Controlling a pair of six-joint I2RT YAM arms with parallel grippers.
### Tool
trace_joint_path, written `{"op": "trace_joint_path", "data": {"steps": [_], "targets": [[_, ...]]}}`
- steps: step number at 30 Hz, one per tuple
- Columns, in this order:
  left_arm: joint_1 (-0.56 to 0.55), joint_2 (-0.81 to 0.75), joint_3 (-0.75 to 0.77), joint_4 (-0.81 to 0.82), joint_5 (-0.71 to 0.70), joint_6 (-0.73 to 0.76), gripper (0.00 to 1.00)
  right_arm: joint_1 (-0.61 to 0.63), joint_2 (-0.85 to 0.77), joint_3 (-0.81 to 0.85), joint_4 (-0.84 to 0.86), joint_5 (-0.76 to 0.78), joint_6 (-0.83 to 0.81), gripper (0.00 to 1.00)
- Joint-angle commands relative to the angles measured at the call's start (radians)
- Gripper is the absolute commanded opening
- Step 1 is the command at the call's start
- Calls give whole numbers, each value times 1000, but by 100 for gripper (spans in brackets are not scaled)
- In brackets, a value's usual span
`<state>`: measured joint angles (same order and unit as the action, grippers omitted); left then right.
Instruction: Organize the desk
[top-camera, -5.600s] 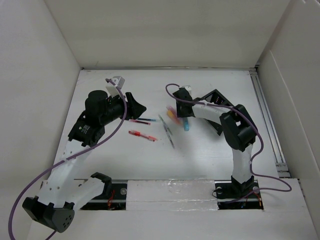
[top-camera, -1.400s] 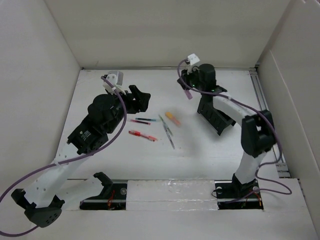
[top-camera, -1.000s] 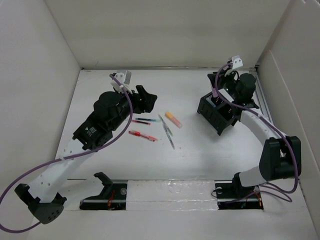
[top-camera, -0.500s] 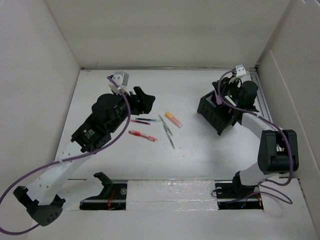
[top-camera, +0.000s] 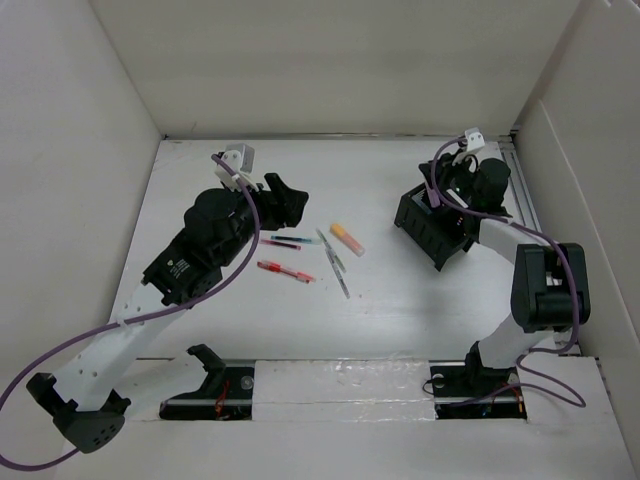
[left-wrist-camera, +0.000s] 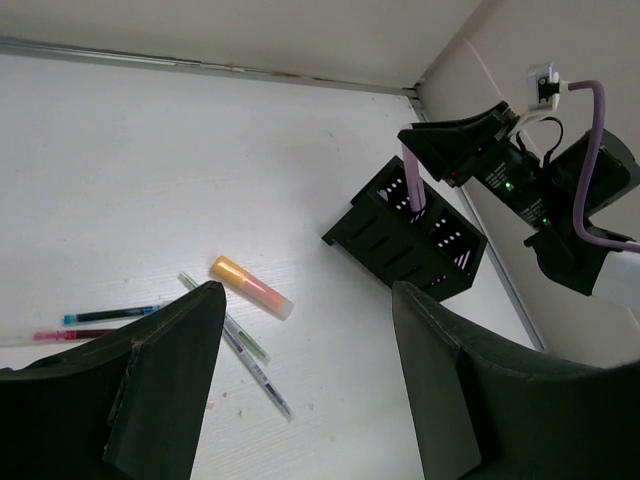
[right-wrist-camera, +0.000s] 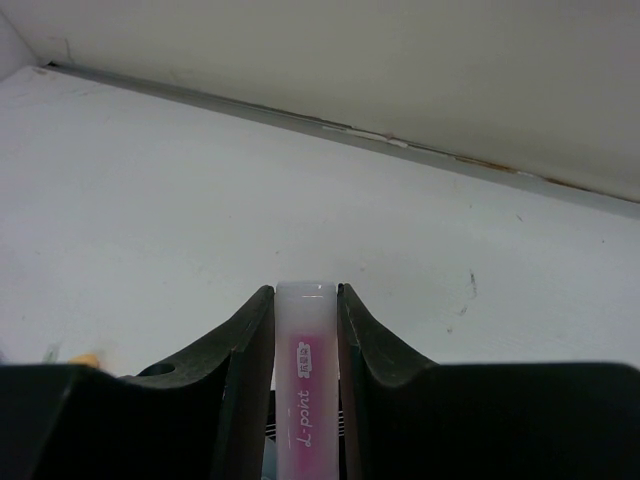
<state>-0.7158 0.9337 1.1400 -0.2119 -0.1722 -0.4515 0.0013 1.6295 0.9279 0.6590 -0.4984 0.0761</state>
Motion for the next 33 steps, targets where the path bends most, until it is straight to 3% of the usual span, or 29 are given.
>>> {"op": "trace_joint_path", "data": {"steps": [1, 5, 9, 12, 13, 14, 17, 19, 22, 25, 26, 27, 29, 33], "targets": [[4, -18, 0, 26, -15, -16, 63, 8, -2, 61, 60, -28, -2, 11], [4, -21, 1, 28, -23, -18, 63, 19, -42, -4, 80, -13, -7, 45], [4, -26, 1, 20, -39, -10, 63, 19, -112, -41, 62, -12, -16, 63], [4, -19, 18, 20, -50, 2, 63, 31, -160, -6, -48, -2, -62, 66], [4, -18, 23, 19, -52, 5, 63, 31, -196, 14, -79, 4, -123, 62], [4, -18, 29, 22, -56, 7, 63, 67, -212, 23, -138, 21, -142, 40], [4, -21, 32, 28, -70, 17, 63, 153, -246, 81, -336, 78, -269, 3], [4, -29, 33, 26, -82, 23, 63, 270, -229, 120, -468, 150, -378, 0], [4, -48, 30, 13, -98, 28, 63, 406, -186, 121, -530, 240, -430, 0], [4, -74, 26, 2, -113, 28, 63, 475, -88, 155, -591, 276, -437, 29], [4, -79, 26, -1, -116, 27, 63, 492, -67, 166, -605, 288, -441, 47], [4, -87, 29, -9, -125, 27, 63, 505, -13, 195, -619, 293, -446, 53], [4, -110, 35, -17, -133, 30, 63, 538, 39, 233, -656, 313, -450, 63], [4, -151, 56, -41, -177, 39, 64, 569, 171, 342, -760, 296, -466, 67]]}}
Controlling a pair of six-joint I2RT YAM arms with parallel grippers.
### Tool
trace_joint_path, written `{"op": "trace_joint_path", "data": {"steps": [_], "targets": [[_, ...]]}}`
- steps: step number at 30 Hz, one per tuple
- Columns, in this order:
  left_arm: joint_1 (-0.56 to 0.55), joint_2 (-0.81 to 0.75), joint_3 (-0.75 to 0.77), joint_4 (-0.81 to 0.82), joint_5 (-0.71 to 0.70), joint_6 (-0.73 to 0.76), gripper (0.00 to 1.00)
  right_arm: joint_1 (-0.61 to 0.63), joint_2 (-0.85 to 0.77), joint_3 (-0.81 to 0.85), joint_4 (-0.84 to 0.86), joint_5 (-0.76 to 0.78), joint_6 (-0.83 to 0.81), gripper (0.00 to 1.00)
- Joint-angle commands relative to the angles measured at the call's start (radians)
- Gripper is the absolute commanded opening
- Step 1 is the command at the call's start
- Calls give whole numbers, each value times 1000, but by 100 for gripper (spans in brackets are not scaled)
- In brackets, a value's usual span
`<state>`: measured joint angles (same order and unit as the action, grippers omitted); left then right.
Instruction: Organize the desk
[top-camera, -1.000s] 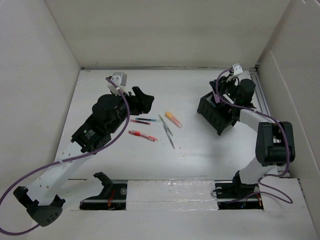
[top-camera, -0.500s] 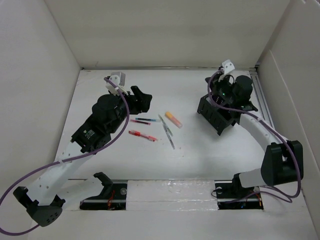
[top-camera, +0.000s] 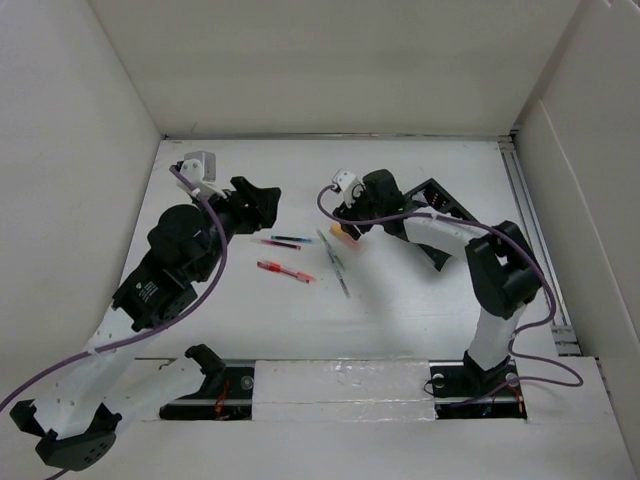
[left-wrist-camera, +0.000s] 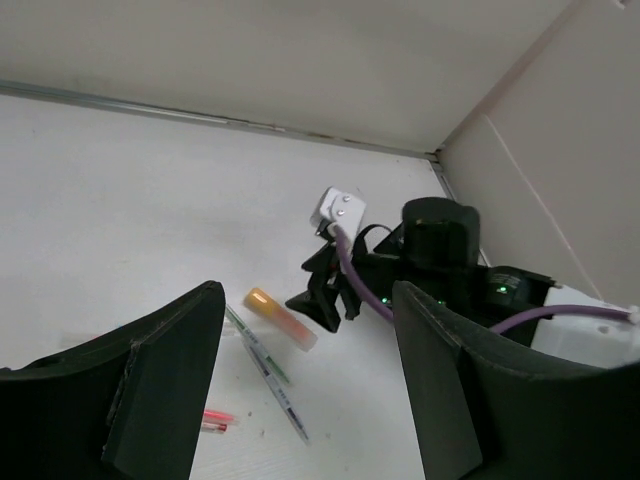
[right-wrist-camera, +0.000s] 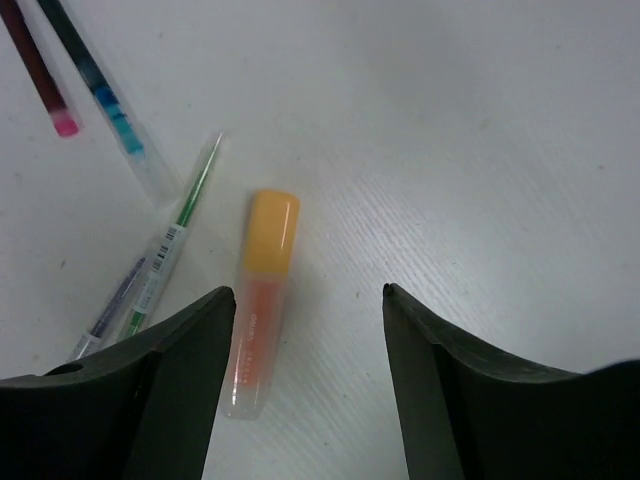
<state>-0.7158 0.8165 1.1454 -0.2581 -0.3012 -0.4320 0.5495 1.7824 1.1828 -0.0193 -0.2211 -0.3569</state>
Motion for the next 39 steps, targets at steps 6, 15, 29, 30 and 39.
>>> {"op": "trace_joint_path", "data": {"steps": [6, 15, 29, 30, 39], "targets": [[4, -73, 56, -39, -75, 19, 64, 50, 144, 172, -123, 29, -19, 64], [4, -99, 48, -70, -105, 32, 65, 32, 275, 221, -114, -14, 50, 56], [4, -31, 59, -24, -66, 49, 65, -48, 5, 164, 103, -151, 133, 0], [4, -24, 59, -11, -46, 49, 65, -89, -33, 144, 131, -173, 142, 0], [4, 87, 60, 16, 45, 26, 66, -404, -253, -119, 515, -397, 351, 0]]}}
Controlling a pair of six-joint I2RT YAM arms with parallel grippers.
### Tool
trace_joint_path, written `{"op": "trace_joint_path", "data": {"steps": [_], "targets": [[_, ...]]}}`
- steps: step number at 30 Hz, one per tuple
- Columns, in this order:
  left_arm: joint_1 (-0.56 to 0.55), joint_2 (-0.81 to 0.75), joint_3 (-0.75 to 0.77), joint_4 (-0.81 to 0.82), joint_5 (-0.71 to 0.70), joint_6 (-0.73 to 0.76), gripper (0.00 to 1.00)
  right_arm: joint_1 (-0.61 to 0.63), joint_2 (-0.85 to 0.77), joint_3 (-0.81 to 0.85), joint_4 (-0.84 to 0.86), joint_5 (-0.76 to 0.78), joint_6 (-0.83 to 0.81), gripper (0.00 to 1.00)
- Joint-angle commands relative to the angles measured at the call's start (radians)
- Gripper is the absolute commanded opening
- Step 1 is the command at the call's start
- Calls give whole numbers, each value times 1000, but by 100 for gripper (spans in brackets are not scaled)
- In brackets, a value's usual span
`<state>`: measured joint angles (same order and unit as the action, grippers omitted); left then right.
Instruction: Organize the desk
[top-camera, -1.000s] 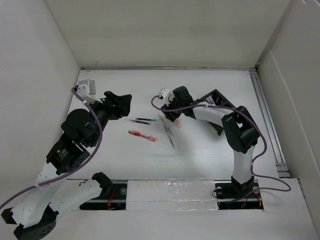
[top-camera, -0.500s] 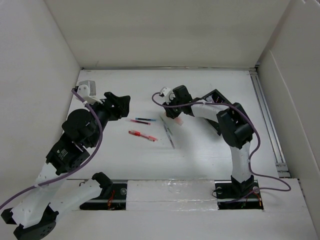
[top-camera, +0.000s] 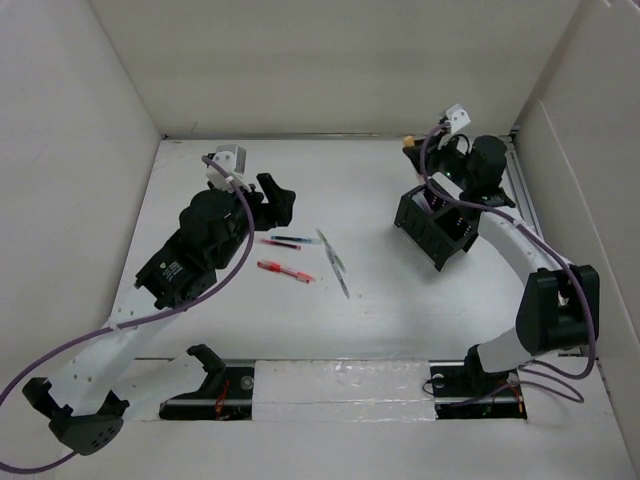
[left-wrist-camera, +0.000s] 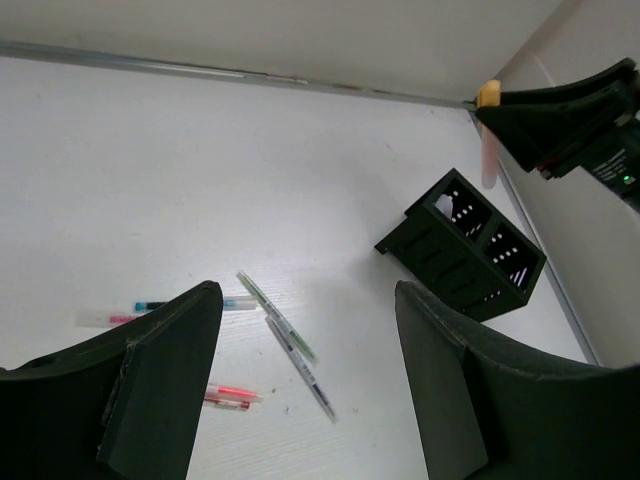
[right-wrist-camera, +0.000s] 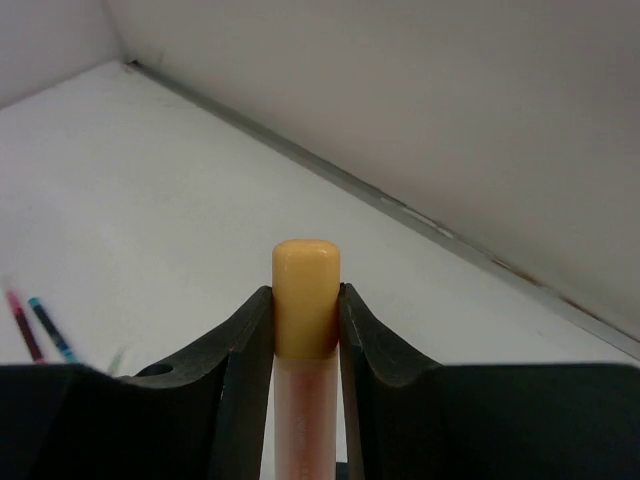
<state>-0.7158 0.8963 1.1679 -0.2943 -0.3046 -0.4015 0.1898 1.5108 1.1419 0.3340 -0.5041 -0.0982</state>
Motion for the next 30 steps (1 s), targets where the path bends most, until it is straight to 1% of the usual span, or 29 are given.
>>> {"op": "trace_joint_path", "data": {"steps": [1, 3, 5, 9, 11, 14, 16, 17, 19, 20, 21, 22, 24, 25, 26, 28, 29, 30], "targets": [[4, 25, 39, 50, 53, -10, 66, -64, 19, -91, 172, -117, 95, 0], [4, 41, 39, 52, 76, -19, 66, -113, 22, -109, 206, -136, 97, 0], [4, 56, 33, 53, 84, -25, 66, -156, 34, -133, 244, -157, 132, 0], [4, 66, 26, 67, 97, -37, 66, -205, 95, -125, 283, -231, 152, 0], [4, 73, 29, 64, 99, -42, 66, -216, 107, -146, 333, -240, 176, 0], [4, 73, 27, 64, 96, -49, 66, -228, 104, -185, 361, -231, 187, 0], [4, 69, 23, 64, 91, -53, 66, -237, 95, -203, 358, -223, 172, 3], [4, 69, 18, 64, 91, -54, 66, -237, 92, -211, 350, -212, 166, 13], [4, 67, 18, 66, 90, -54, 66, -237, 74, -235, 338, -194, 155, 27], [4, 69, 19, 66, 90, -51, 66, -246, 63, -246, 338, -173, 155, 43], [4, 69, 19, 66, 88, -50, 66, -247, 43, -261, 338, -163, 158, 51], [4, 69, 24, 66, 85, -45, 66, -247, 16, -269, 335, -148, 157, 61], [4, 69, 32, 66, 84, -37, 66, -247, 0, -266, 310, -136, 146, 69], [4, 69, 36, 63, 82, -34, 66, -247, -33, -248, 288, -128, 118, 70], [4, 69, 42, 61, 79, -31, 66, -247, -52, -237, 228, -113, 112, 72], [4, 66, 49, 57, 76, -25, 66, -224, -111, -199, 154, -82, 19, 71], [4, 62, 56, 55, 79, -23, 66, -205, -132, -186, 70, -42, -10, 61], [4, 59, 61, 50, 81, -20, 67, -153, -155, -176, 28, -13, -43, 53]]}}
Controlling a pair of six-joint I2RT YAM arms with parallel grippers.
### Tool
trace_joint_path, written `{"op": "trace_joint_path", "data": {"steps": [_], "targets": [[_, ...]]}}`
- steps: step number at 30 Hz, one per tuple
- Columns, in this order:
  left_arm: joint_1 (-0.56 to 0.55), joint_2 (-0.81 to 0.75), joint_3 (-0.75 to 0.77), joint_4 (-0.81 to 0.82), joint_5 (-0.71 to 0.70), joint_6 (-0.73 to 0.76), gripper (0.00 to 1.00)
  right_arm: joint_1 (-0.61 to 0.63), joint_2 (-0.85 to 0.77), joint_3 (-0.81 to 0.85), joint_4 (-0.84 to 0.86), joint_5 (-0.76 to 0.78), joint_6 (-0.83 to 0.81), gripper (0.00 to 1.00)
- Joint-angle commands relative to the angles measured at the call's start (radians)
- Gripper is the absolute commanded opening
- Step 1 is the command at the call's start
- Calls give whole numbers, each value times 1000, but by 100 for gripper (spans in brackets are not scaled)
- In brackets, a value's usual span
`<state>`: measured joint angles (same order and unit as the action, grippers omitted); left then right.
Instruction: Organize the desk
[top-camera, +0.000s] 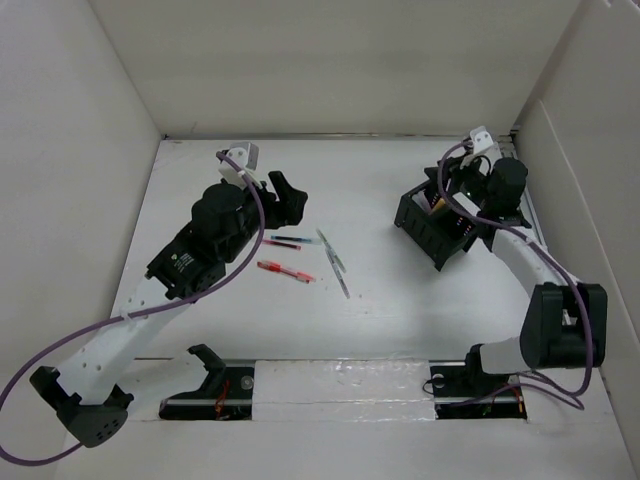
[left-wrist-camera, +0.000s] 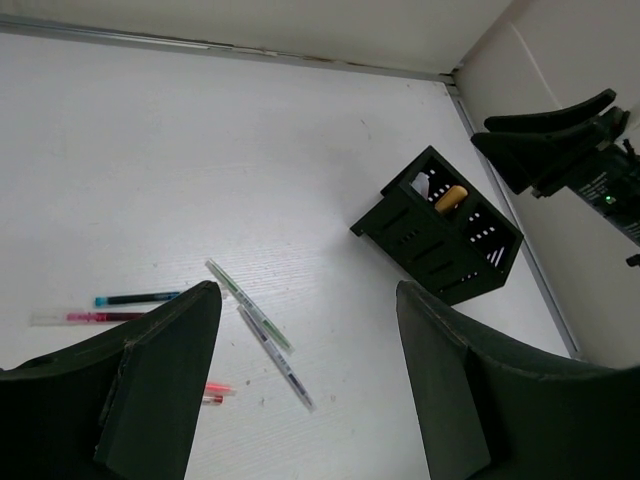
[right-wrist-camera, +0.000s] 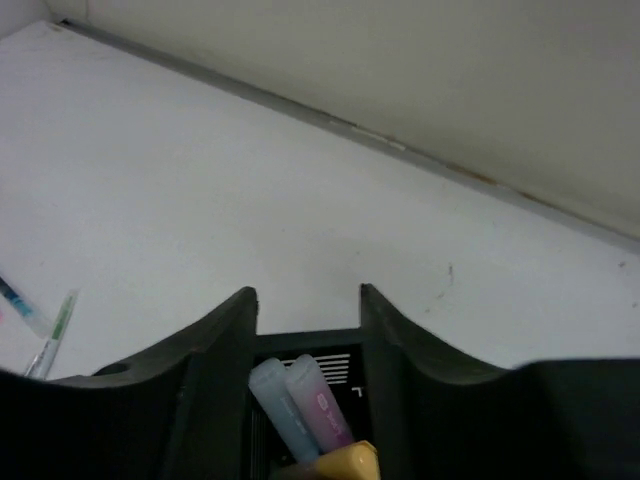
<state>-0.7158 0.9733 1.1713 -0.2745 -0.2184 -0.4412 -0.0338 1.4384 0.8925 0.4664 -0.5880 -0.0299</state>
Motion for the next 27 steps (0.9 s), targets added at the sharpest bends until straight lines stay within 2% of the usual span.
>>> {"op": "trace_joint_path", "data": {"steps": [1, 2, 3, 4, 5, 9, 10, 11, 13, 14, 15, 19, 27], "targets": [[4, -19, 62, 26, -6, 19, 67, 104, -117, 83, -153, 98, -183, 47], [4, -24, 67, 21, -9, 19, 67, 141, -130, 104, -252, 169, -214, 28], [4, -36, 68, 20, -13, 21, 67, 182, -137, 112, -300, 203, -243, 15], [4, -41, 68, 20, -15, 21, 68, 260, -142, 117, -340, 229, -275, 5], [4, -48, 68, 15, -19, 21, 68, 300, -135, 115, -397, 267, -286, 0], [4, -80, 64, -2, -39, 29, 68, 527, -26, 117, -463, 390, -289, 1], [4, -82, 64, -2, -39, 29, 68, 528, -26, 117, -463, 390, -283, 1], [4, -87, 59, -3, -41, 29, 69, 576, 2, 131, -494, 408, -269, 12], [4, -99, 54, -8, -42, 29, 69, 613, 79, 186, -494, 407, -257, 24], [4, -105, 48, -9, -41, 30, 69, 650, 108, 209, -492, 422, -260, 35], [4, -116, 44, -8, -42, 29, 69, 666, 173, 236, -497, 435, -266, 39], [4, -142, 22, -11, -42, 27, 69, 710, 362, 475, -658, 485, -278, 41], [4, -192, -39, -12, -22, -1, 69, 732, 602, 674, -739, 557, -193, 39]]}}
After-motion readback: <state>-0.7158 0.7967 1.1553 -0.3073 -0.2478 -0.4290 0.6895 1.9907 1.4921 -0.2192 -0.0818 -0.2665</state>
